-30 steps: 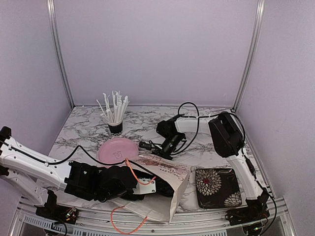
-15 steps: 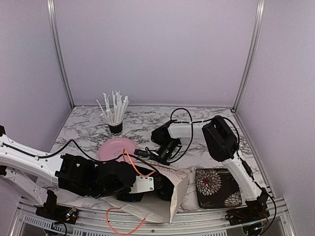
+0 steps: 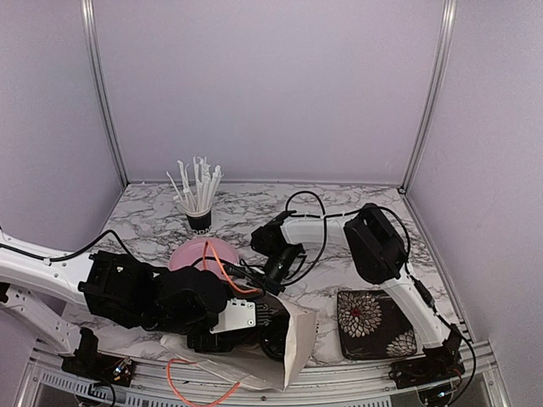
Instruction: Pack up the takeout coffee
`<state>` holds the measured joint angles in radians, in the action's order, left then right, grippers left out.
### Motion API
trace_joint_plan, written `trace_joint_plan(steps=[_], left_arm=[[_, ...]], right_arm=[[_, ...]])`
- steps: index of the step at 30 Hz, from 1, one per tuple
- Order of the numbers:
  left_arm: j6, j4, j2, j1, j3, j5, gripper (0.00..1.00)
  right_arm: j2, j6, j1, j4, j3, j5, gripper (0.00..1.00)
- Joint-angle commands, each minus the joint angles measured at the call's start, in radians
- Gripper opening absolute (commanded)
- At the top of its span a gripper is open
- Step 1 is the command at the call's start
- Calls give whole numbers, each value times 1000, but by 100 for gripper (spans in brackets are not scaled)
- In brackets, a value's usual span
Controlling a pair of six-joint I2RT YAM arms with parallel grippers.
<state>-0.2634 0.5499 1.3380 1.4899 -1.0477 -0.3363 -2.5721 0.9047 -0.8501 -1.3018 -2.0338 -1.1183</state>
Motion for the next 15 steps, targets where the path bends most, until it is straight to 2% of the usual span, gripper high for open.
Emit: trace_joint_plan(steps=[1,8,15], left_arm=[[34,100,37,-14,8,43,51],[29,110,75,-20,-15,61,51],[40,101,118,-77,-51,142,51]], right_arm=[[33,-143,55,142,10,157,54],[153,-150,137,146,24,221,55],[283,-64,207,69,40,156,56]])
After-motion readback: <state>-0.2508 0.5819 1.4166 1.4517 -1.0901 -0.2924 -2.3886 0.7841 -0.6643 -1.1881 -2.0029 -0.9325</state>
